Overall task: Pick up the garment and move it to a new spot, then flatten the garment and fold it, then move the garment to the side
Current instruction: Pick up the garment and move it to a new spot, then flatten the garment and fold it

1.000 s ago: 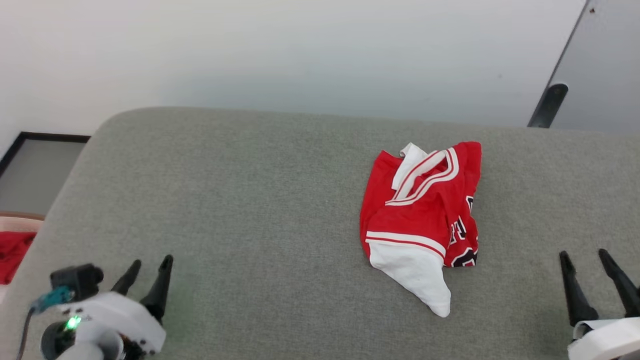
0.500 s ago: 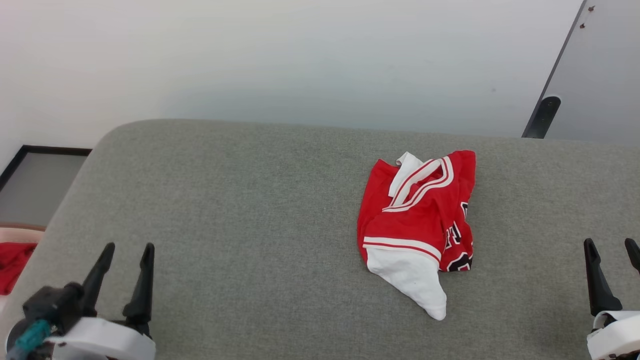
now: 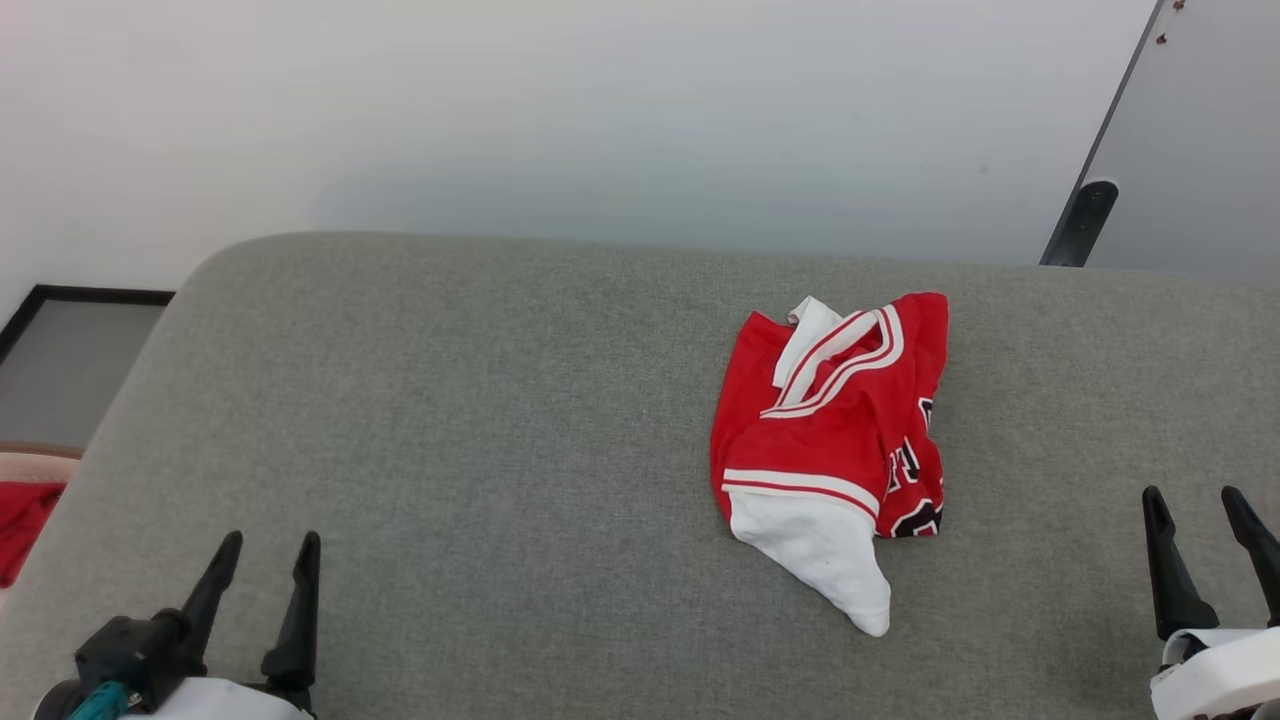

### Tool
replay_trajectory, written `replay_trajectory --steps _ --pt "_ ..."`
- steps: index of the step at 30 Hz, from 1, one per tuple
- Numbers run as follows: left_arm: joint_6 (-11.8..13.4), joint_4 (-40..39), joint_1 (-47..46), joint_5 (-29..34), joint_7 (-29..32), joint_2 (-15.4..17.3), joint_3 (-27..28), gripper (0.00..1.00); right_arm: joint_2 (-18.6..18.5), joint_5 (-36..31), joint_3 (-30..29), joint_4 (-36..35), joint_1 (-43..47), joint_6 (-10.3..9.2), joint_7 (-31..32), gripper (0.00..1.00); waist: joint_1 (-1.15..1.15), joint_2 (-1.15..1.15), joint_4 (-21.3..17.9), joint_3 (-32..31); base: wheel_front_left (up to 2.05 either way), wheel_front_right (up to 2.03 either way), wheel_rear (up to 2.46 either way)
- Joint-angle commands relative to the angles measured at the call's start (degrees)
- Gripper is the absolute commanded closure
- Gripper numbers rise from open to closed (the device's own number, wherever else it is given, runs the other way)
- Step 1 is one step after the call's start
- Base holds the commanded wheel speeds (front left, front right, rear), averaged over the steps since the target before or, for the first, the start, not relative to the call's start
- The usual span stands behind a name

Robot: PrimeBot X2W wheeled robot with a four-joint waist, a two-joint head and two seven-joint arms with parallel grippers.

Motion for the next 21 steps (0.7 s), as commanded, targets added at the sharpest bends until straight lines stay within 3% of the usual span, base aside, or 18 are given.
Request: replay_trajectory --steps 1,14,21 --pt "-0.55 0.11 -0.11 0.57 -0.01 -0.38 0.53 0.00 -0.04 0.19 0.20 0.09 -0.42 -0.04 -0.20 0.00 0.00 0.00 0.02 0.15 0.00 0.00 0.00" --pt "-1.80 1.91 -1.78 -0.02 0.32 -1.60 -0.77 0.00 0.51 -0.06 1.09 1.20 -0.78 -0.04 -0.89 0.00 0.00 0.00 -0.12 0.52 0.00 0.00 0.00" --pt "-1.84 1.78 -15.43 -8.49 12.54 3.98 -11.32 0.00 1.35 -0.67 1.28 1.19 -2.18 -0.04 -1.52 0.00 0.00 0.00 0.13 1.95 0.00 0.00 0.00"
